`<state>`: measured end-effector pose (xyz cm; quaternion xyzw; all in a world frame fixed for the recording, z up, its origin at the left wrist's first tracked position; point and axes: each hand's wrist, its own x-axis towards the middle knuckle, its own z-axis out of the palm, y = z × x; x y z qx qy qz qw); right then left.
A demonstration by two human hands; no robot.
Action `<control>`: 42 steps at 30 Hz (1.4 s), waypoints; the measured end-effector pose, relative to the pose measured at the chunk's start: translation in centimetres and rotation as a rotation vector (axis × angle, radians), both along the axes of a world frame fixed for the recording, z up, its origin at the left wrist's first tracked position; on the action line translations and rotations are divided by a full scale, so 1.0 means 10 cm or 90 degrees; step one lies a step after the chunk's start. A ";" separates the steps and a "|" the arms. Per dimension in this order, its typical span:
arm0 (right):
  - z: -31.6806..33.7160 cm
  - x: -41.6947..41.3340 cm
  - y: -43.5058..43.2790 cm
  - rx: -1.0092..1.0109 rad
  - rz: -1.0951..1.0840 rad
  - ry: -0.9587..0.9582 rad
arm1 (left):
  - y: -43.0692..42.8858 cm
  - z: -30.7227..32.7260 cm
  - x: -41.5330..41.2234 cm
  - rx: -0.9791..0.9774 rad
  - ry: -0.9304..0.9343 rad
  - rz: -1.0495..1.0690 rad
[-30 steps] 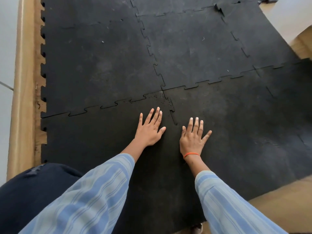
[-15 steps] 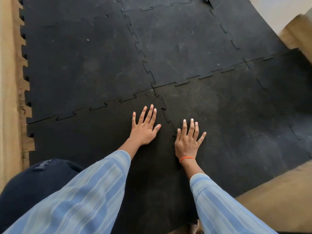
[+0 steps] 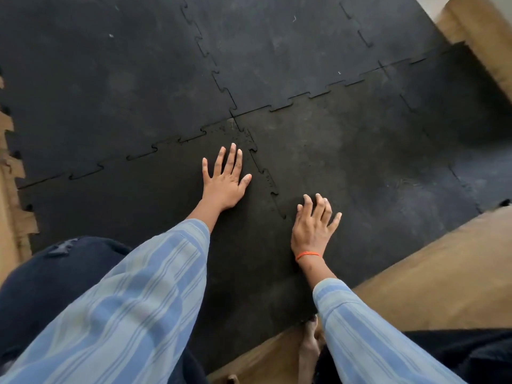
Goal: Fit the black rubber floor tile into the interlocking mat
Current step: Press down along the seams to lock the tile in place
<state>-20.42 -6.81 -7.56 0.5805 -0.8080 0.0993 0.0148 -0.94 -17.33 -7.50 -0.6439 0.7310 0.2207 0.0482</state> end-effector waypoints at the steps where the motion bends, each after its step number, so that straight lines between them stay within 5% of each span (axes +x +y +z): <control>1: -0.01 0.00 -0.02 0.005 0.023 0.019 | 0.00 -0.01 0.00 0.001 -0.001 -0.001; 18: 0.05 -0.21 0.32 0.105 0.137 0.023 | 0.26 -0.03 -0.30 -0.054 -0.036 -0.009; 24: 0.04 -0.24 0.63 0.053 -0.005 0.035 | 0.68 -0.06 -0.67 -0.097 -0.011 -0.025; 42: -0.11 -0.23 0.95 -0.004 -0.025 -0.041 | 0.66 -0.09 -0.66 -0.094 -0.024 -0.033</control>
